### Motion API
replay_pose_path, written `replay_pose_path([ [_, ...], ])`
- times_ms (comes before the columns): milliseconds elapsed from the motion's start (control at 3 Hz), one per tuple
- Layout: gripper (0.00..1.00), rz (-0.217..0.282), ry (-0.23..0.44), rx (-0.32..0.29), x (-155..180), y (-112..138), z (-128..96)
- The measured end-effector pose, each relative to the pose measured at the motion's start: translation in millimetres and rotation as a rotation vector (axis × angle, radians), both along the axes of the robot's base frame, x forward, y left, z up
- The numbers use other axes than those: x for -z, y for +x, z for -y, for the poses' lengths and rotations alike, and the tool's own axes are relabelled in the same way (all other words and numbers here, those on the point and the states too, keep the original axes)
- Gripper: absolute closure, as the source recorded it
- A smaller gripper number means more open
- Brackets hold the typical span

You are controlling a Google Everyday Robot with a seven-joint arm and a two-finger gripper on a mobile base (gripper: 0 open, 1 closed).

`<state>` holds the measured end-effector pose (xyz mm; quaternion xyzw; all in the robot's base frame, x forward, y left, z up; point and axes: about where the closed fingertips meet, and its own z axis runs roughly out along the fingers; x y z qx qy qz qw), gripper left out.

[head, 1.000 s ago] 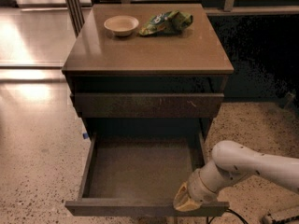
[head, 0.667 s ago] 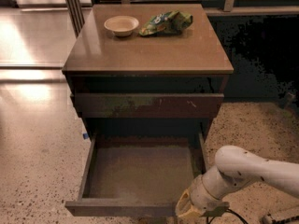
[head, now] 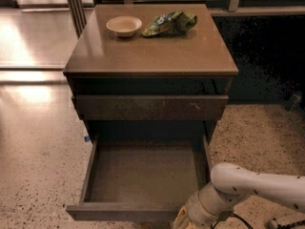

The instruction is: Close middle drawer

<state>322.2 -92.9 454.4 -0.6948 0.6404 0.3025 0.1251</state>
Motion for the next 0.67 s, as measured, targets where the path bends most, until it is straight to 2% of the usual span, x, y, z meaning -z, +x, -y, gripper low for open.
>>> replay_pose_path([
  [333,1.00,0.030,0.017,-0.026,37.1,1.4,-22.0],
  [667,1.00,0.035,0.015,-0.025,39.3,3.0,-22.4],
])
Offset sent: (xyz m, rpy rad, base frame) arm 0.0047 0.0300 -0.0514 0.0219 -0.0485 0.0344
